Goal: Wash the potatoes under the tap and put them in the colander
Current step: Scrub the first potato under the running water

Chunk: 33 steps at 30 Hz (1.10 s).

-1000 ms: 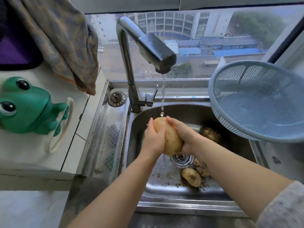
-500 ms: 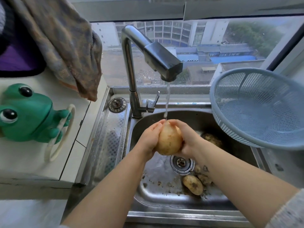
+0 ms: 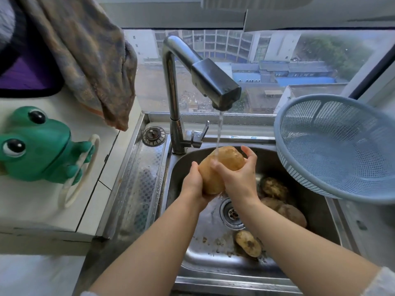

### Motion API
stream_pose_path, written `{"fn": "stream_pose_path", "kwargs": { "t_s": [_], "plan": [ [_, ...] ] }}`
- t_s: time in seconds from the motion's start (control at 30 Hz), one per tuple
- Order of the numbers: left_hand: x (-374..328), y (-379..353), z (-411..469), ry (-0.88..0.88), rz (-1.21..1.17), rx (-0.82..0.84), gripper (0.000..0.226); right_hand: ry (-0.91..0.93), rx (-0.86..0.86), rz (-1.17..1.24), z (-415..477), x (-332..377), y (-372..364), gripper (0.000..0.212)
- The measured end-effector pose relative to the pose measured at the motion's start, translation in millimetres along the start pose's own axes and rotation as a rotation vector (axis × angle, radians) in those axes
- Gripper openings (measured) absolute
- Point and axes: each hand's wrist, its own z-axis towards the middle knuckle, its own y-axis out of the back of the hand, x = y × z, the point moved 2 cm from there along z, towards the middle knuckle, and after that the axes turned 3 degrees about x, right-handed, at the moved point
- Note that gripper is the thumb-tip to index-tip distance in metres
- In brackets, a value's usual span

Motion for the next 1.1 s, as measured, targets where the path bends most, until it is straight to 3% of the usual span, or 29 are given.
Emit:
{"fn": "stream_pose_path", "kwargs": {
  "t_s": [0.1, 0.17, 0.27, 0.37, 0.53, 0.63, 0.7, 0.83, 1.0, 1.1],
  "plan": [
    [-2, -4, 0, 0.092, -0.074, 0.004, 0.038, 0.042, 0.001, 0.032, 0, 2, 7, 0.082],
    [-1, -12, -3, 0.052, -0.079, 0.004, 0.029, 0.037, -0.045, 0.075, 2, 3, 13, 0.085],
    [6, -23, -13, -0.043, -0.061, 0.024, 0.029, -0.086, -0.183, 0.264, 4, 0, 15, 0.088],
    [4, -20, -15, -0.049, -0.012, 0.051, 0.030, -0.213, -0.269, 0.372, 5, -9, 15, 0.078],
    [-14, 5, -8, 0.126, 0.411, 0.114, 0.033, -0.324, -0.097, 0.387, 6, -20, 17, 0.076],
    [-17, 7, 1, 0.203, 0.593, 0.117, 0.047, -0.320, -0.008, 0.286, 8, -24, 13, 0.062],
    [-17, 6, 7, 0.199, 0.656, 0.097, 0.059, -0.313, 0.057, 0.182, 8, -23, 8, 0.064],
    [-16, 11, 16, 0.193, 0.532, 0.111, 0.065, -0.326, 0.166, 0.004, 7, -21, 0, 0.085],
    [-9, 20, 17, 0.188, 0.363, 0.021, 0.053, -0.413, 0.269, -0.054, 5, -28, -3, 0.049],
    [-4, 12, 12, 0.188, 0.308, -0.001, 0.047, -0.558, 0.268, 0.048, 6, -28, 6, 0.051]
  ]
}}
